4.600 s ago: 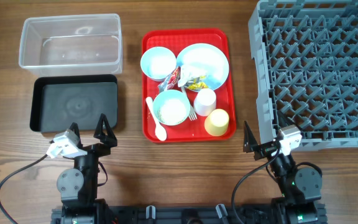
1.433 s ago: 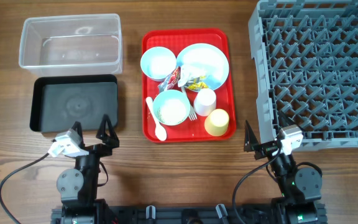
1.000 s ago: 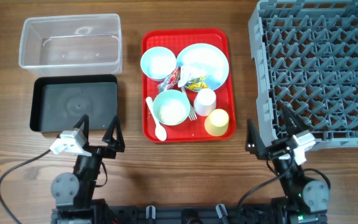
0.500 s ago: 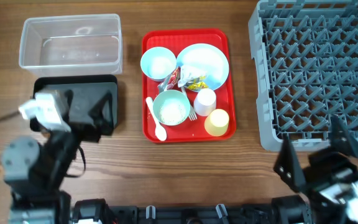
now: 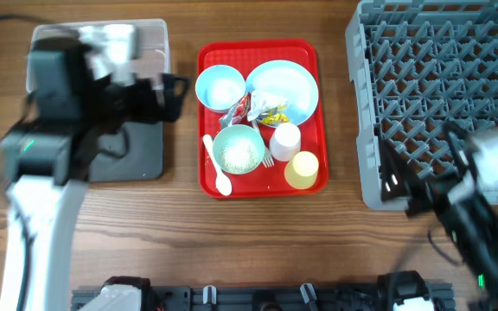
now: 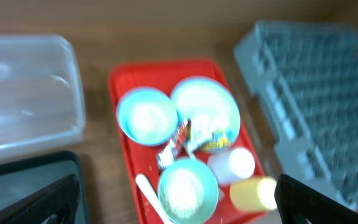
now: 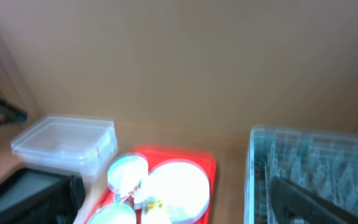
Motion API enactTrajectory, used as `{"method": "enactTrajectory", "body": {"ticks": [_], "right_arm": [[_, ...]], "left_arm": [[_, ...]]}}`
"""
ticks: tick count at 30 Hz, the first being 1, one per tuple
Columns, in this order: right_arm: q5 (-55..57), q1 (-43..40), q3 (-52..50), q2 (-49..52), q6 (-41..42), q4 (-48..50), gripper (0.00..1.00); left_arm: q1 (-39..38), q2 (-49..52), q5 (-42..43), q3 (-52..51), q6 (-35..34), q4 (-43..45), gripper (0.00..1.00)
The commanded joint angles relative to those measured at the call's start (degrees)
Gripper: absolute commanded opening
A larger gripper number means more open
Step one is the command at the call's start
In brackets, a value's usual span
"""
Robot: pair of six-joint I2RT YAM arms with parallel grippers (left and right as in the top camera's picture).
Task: Sort waste into correct bins and load items into the dishwasher rack
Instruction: 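Reach the left gripper to the red wrapper on the red tray and grasp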
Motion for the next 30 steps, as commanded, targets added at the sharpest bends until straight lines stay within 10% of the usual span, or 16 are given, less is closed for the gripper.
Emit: {"method": "enactTrajectory", "body": {"ticks": [1,15,30], "right_arm": [[0.2,-0.3,7.2,11.8,-0.8,-8.1,1.00],[-5.3,-0.3,8.4,40.5,-0.9,-17.0,0.88],[-2.1,-0.5,8.4,34.4,-0.5,-15.3,0.88]], "left_arm": [[-5.6,7.2,-6.6,0.9,3.0,-0.5,1.00],[-8.5,24.5,-4.9,0.9,2.8,5.2,1.00],[-18.1,36.7,-14.6,0.9,2.0,16.3,0.82]]}}
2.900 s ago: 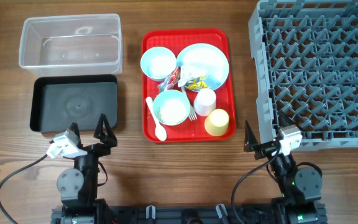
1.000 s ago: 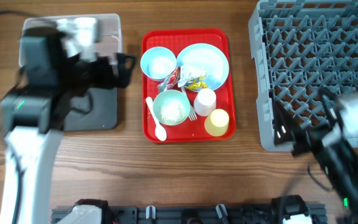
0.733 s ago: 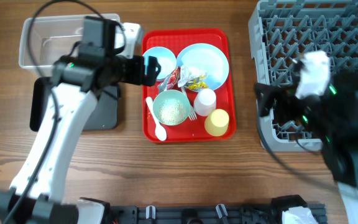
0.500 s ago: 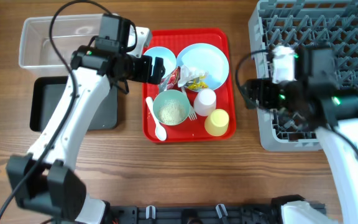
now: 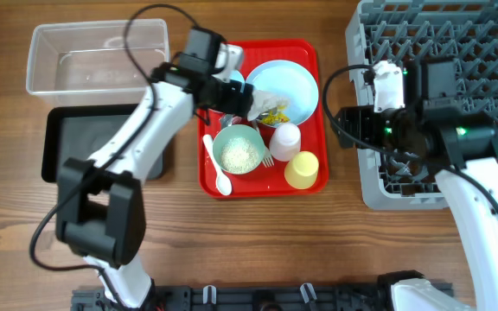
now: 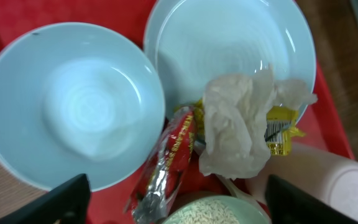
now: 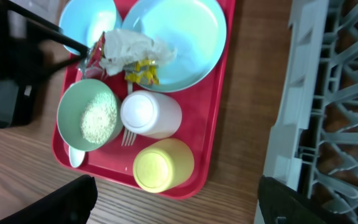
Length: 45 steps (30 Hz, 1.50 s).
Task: Sort waste into correct bins and load items into the dishwasher rack
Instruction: 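Reach the left gripper to the red wrapper on the red tray and grasp, then carry the red wrapper with the left gripper into the clear bin and release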
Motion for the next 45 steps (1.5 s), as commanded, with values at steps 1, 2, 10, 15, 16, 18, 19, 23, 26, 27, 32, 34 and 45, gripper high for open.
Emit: {"method": "enactTrajectory", "body": {"ticks": [1,2,10,15,16,18,19,23,26,27,32,34,45], "right_arm": [[2.3,-0.5,0.9,-3.0,0.3,0.2,0.87],[2.6,-0.5,0.9,-3.3,0.3,0.1,0.87],[4.4,-0.5,0.9,-4.0,1.2,-0.8,0.87],[4.4,-0.5,0.9,-4.0,1.3,-1.0,0.87],[4.4,-0.5,0.9,-4.0,1.3,-1.0,0.86],[4.4,-0.5,0.9,-4.0,1.3,-1.0,0.86],[4.4,-0.5,0.9,-4.0,1.3,-1.0,0.86],[4.4,-0.5,0.9,-4.0,1.3,-0.9,0.87],[4.4,-0.5,0.9,-4.0,1.3,-0.9,0.87],[4.4,-0.5,0.9,-4.0,1.3,-0.9,0.86],[4.4,-0.5,0.9,-4.0,1.3,-0.9,0.87],[4.4,-0.5,0.9,-4.0,1.3,-1.0,0.87],[4.4,-0.5,0.9,-4.0,1.3,-1.5,0.86]], "left_arm": [[-3.3,3.3,-7.2,0.8,-0.3,1.7,0.81],[-3.9,4.0,-8.6,0.8,-0.9,2.1,0.80],[-5.5,8.0,-12.3,0.8,-1.0,4.1,0.66],[-5.5,8.0,-12.2,0.8,-1.0,4.6,0.29],[-5.5,8.0,-12.3,0.8,-1.0,4.6,0.23],[-5.5,8.0,-12.2,0.8,-1.0,4.6,0.13],[-5.5,8.0,-12.2,0.8,-1.0,4.5,0.11],[-5.5,7.9,-12.0,0.9,-1.0,4.5,0.07],[-5.5,7.3,-12.0,0.9,-1.0,4.5,0.08],[-5.5,6.9,-12.0,0.9,-1.1,4.4,0.08],[-5.5,3.6,-11.8,0.9,-1.1,4.5,0.10],[-5.5,2.1,-11.6,0.9,-1.1,4.5,0.11],[-5.5,-1.9,-10.5,0.8,-3.7,1.6,0.04]]}}
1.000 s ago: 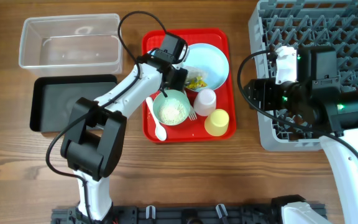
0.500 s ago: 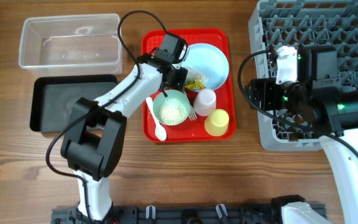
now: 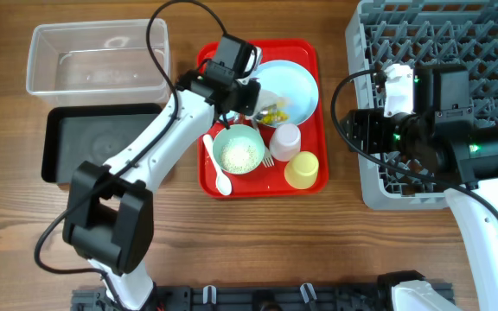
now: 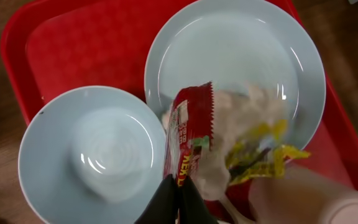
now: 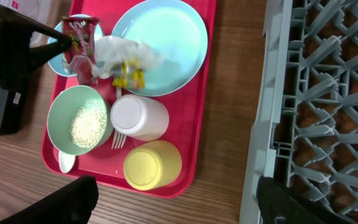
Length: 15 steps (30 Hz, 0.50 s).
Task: Sort waste into correct bins and load items into the dishwasher rack
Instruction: 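Carry the red wrapper with the left gripper into the clear bin and release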
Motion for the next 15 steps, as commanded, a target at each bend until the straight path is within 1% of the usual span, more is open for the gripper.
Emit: {"method": "enactTrajectory", "body": {"ticks": [1,3,7,10,15], "right_arm": [[1.0,-0.3,0.9,-0.7,0.8,-0.4,0.86],[1.0,-0.3,0.9,-0.7,0.8,-0.4,0.86],[1.0,-0.3,0.9,-0.7,0.8,-0.7,0.86],[1.0,-0.3,0.9,-0.7,0.8,-0.8,0.86],[1.0,-0.3,0.9,-0.5,0.8,-0.8,0.86]], "left_arm": [[0.1,-0.7,0.7,0.7,-1.2,-1.7,0.04],[0.2,-1.0,0.7,0.7,-1.2,-1.9,0.04],[2.3,-4.0,0.5,1.0,-3.9,-1.8,0.04],[5.8,-7.7,0.4,1.5,-5.7,-1.2,0.04],[14.5,-13.3,-0.9,1.5,-5.6,4.2,0.04]]}}
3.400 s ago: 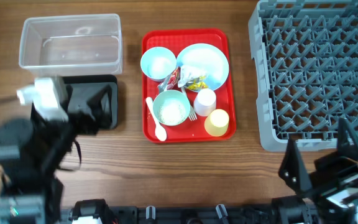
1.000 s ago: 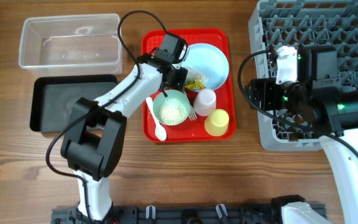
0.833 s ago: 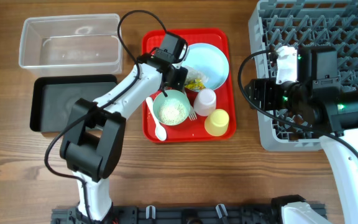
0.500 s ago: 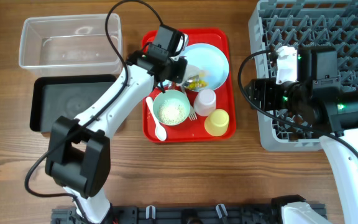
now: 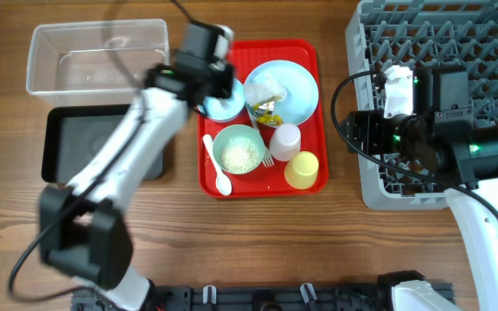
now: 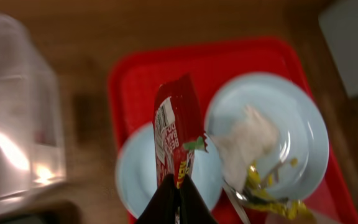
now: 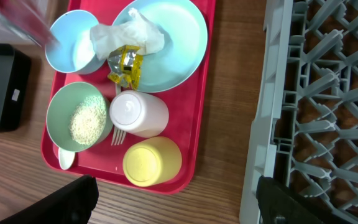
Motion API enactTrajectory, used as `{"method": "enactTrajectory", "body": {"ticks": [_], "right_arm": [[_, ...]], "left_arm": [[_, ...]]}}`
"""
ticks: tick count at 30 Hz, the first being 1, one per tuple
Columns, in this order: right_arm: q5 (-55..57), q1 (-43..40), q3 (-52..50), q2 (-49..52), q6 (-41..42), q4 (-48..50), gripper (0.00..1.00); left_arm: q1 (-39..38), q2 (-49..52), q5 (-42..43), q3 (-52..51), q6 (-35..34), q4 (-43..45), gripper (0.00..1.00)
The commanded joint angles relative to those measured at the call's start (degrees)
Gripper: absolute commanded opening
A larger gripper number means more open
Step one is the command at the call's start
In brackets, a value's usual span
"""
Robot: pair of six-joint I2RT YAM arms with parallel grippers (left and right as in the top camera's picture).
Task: Sort waste into correct bins and load items into the dishwasher rack
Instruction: 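Carry the red wrapper with the left gripper into the clear bin and release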
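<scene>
My left gripper (image 6: 178, 186) is shut on a red snack wrapper (image 6: 176, 134) and holds it in the air above the small blue bowl (image 7: 73, 46), at the left side of the red tray (image 5: 305, 52). A crumpled tissue (image 7: 126, 34) and a yellow wrapper (image 7: 124, 65) lie on the blue plate (image 7: 182, 37). Also on the tray are a green bowl of rice (image 7: 82, 115), a white cup (image 7: 138, 114), a yellow cup (image 7: 153, 163), a fork and a white spoon (image 5: 219, 173). My right gripper (image 7: 178, 183) hangs open between the tray and the grey dishwasher rack (image 5: 439, 86).
A clear plastic bin (image 5: 93, 56) stands at the back left. In front of it is a black bin (image 5: 102, 147). Bare wooden table runs along the front edge.
My left gripper, still shut on the red wrapper, has moved left and up from over the plate's edge to above the blue bowl. The tissue and yellow wrapper stay on the plate. The right arm is unchanged.
Both arms were first away from the tray, the left over the bins. Then my left gripper was open just over the red wrapper between bowl and plate, and the right hovered beside the rack. Then the left was shut on the wrapper, which is now lifted leftward.
</scene>
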Motion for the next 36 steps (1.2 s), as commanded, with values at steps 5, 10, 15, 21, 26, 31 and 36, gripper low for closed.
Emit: {"method": "enactTrajectory", "body": {"ticks": [5,10,15,21,26,31,36], "right_arm": [[1.0,-0.3,0.9,-0.5,0.9,-0.1,0.86],[1.0,-0.3,0.9,-0.5,0.9,-0.1,0.86],[1.0,-0.3,0.8,-0.5,0.8,0.0,0.86],[1.0,-0.3,0.8,-0.5,0.8,0.2,0.87],[1.0,-0.3,0.8,-0.5,0.9,0.2,0.87],[1.0,-0.3,0.8,-0.5,0.9,0.2,0.88],[1.0,-0.3,0.8,-0.5,0.9,0.2,0.88]], "left_arm": [[14.4,-3.8,-5.9,1.4,-1.6,11.2,0.04],[20.0,1.2,-5.9,1.4,-1.6,16.1,0.18],[22.0,4.2,-5.9,1.4,-1.6,14.2,0.64],[20.3,1.4,3.8,1.4,-1.0,8.5,1.00],[16.0,-0.6,18.1,1.4,1.6,3.7,0.98],[7.3,1.8,18.6,1.3,6.2,-1.4,0.95],[0.8,5.5,16.3,1.3,6.2,-1.2,0.92]]}}
